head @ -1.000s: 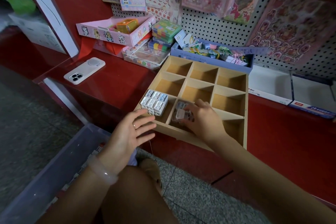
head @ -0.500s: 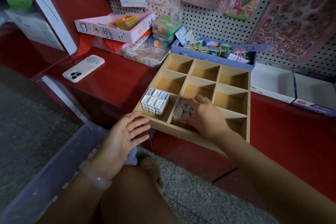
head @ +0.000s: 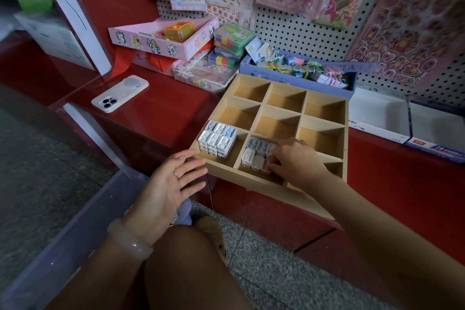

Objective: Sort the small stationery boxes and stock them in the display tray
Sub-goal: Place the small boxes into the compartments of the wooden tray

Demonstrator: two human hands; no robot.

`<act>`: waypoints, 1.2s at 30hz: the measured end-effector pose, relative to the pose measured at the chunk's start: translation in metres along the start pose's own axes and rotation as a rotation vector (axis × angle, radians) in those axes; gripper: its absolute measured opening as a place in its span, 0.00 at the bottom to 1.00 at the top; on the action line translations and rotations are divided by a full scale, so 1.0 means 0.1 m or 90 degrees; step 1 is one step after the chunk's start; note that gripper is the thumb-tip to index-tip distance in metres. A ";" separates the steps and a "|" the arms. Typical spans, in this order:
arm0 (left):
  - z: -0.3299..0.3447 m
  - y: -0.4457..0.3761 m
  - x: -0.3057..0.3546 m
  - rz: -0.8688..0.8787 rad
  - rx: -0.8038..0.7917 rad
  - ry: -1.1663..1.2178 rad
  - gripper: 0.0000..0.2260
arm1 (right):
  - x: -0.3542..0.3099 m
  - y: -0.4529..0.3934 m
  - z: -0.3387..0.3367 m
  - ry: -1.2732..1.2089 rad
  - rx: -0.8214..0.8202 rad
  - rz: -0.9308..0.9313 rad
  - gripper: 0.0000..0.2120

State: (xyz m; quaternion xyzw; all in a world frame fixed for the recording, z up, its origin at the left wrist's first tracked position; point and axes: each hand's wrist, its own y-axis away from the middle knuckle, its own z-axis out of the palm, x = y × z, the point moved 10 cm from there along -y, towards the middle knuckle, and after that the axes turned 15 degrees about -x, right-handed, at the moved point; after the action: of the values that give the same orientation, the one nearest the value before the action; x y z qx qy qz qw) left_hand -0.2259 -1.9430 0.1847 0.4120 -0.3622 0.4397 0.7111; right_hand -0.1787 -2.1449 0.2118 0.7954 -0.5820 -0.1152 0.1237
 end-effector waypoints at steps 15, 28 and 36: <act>-1.20 0.37 0.59 0.086 0.097 -0.082 0.13 | -2.05 -0.43 -0.44 -0.196 0.000 -0.420 0.12; -3.55 1.23 -1.39 -0.079 0.368 0.159 0.13 | -3.65 -1.60 2.05 -0.149 -0.532 -0.368 0.19; -3.94 1.22 -2.76 -0.327 0.465 0.130 0.07 | -3.51 -1.92 3.13 -0.154 -0.620 -0.323 0.21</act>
State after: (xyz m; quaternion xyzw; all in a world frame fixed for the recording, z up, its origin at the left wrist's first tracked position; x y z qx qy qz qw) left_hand -0.3750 -1.6435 -0.1818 0.6670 0.0023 0.3865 0.6369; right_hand -0.2131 -1.7735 -0.1332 0.7430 -0.2620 -0.4868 0.3774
